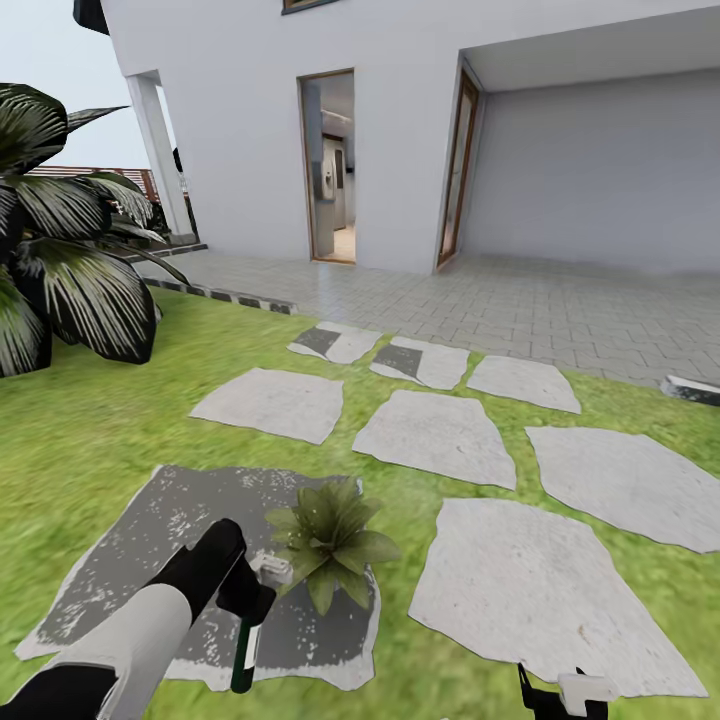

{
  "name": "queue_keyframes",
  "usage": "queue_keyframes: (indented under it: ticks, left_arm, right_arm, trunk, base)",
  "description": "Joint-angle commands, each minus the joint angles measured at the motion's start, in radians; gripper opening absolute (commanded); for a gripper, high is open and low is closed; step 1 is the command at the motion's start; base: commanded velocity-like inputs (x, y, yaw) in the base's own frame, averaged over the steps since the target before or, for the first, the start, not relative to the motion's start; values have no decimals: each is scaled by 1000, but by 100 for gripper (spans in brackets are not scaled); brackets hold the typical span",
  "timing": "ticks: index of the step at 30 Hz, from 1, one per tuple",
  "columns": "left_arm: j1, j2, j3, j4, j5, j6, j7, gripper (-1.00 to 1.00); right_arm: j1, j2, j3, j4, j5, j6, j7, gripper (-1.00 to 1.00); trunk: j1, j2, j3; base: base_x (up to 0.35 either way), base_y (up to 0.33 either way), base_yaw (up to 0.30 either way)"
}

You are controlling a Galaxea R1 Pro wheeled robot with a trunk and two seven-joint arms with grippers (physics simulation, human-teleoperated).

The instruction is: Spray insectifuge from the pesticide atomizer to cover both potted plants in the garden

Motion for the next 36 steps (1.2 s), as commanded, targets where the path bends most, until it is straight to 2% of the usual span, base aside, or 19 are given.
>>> queue_keyframes:
  ticks: [1,6,14,25,36]
  left_arm:
    - [-3,-1,-2,-1,-11,3,-10,-100]
    - [-12,-6,0,-2,-11,8,-10,-100]
    - [-22,-8,-2,-4,-10,9,-9,-100]
    - [11,12,-5,-1,-13,2,-9,-100]
    - [-18,-7,0,-12,-20,10,-10,-100]
  right_arm:
    - [-1,0,-7,1,4,-3,1,100]
    - [0,0,-7,1,4,-3,1,100]
    - [0,0,-7,1,4,-3,1,100]
    - [-1,0,-7,1,4,-3,1,100]
    - [0,0,-7,1,4,-3,1,100]
  trunk:
    - [0,0,-1]
    - [0,0,-1]
    - [0,0,-1]
    - [0,0,-1]
    - [0,0,-1]
  base:
    - [196,107,0]
    - [188,130,0]
    - [16,9,0]
    - [0,0,0]
    - [-114,0,0]
